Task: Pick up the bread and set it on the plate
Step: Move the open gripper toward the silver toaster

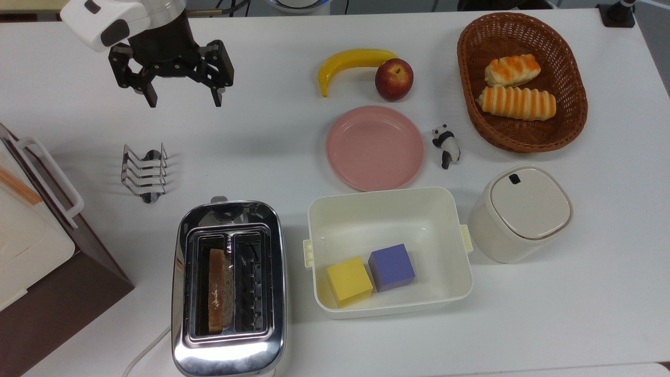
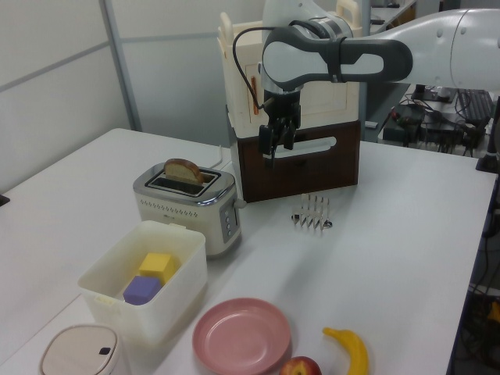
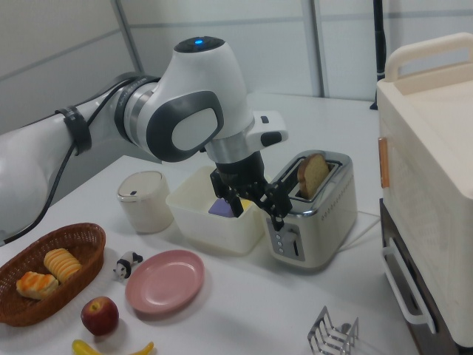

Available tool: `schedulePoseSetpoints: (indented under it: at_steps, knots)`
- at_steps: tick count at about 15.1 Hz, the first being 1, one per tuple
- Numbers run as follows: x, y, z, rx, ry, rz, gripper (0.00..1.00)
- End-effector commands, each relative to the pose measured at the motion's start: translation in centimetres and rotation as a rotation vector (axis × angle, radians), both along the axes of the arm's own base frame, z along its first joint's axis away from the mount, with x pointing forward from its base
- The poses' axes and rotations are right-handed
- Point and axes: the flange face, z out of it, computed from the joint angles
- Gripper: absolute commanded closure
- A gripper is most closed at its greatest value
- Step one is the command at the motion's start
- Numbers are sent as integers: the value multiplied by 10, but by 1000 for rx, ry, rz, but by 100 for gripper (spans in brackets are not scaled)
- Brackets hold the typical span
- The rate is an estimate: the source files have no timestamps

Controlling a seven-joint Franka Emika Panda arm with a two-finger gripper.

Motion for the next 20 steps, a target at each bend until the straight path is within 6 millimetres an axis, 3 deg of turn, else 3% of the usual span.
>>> schedulePoseSetpoints:
  at_steps: [1, 17, 20]
  knots:
    - [-8, 0, 5, -3, 13, 14, 0]
    - [-2, 4, -3, 1, 10, 3, 0]
    - [13, 6, 2, 13, -115, -74, 0]
